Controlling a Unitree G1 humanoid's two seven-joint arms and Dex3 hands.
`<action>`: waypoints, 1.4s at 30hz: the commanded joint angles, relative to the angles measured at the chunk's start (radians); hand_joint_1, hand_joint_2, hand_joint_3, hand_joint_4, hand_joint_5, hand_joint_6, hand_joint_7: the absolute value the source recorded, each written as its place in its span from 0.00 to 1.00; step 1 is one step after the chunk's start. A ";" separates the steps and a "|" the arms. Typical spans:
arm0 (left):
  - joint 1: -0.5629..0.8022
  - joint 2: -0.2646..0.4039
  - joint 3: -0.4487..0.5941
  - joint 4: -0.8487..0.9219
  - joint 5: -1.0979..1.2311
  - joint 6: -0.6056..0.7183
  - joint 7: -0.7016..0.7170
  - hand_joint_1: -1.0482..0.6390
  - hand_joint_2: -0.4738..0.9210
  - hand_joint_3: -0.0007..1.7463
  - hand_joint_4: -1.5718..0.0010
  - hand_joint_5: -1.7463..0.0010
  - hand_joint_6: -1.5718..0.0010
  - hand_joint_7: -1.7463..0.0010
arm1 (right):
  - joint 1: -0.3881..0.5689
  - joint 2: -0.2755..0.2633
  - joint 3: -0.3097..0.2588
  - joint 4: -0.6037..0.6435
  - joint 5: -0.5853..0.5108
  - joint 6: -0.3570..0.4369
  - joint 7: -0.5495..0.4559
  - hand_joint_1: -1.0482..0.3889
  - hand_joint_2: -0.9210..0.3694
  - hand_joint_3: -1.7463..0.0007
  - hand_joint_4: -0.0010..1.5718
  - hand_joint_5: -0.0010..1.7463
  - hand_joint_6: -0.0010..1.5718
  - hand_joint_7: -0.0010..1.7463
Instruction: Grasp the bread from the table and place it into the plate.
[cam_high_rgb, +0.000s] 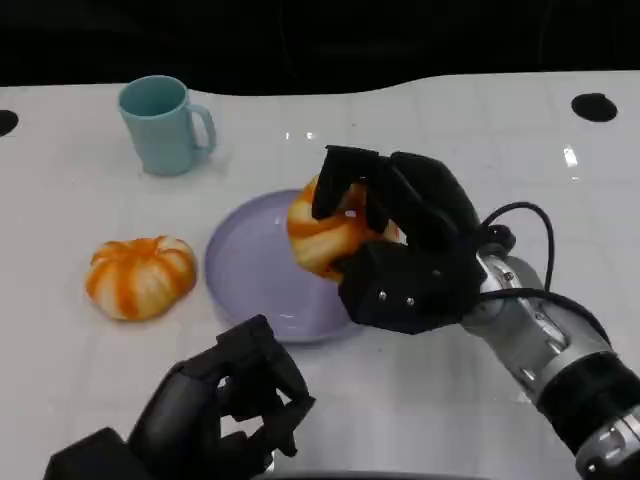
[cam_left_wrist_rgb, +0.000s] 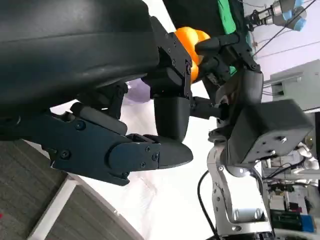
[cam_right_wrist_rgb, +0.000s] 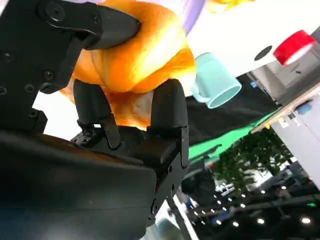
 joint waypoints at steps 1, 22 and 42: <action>0.010 0.009 0.003 -0.008 -0.004 -0.004 0.006 0.30 1.00 0.26 0.57 0.00 0.71 0.00 | -0.022 -0.001 -0.018 0.009 0.065 0.012 0.100 0.59 0.34 0.47 0.40 0.69 0.43 0.31; 0.010 0.011 0.006 -0.006 -0.011 -0.009 0.002 0.31 1.00 0.26 0.58 0.00 0.71 0.00 | 0.128 -0.165 0.014 -0.339 0.069 0.126 0.427 0.28 0.00 0.82 0.01 0.20 0.15 0.00; 0.009 0.017 0.007 -0.019 -0.002 0.007 0.009 0.30 1.00 0.26 0.58 0.00 0.71 0.00 | 0.590 -0.285 -0.138 -0.825 0.183 0.002 0.393 0.38 0.00 0.87 0.11 0.50 0.29 0.07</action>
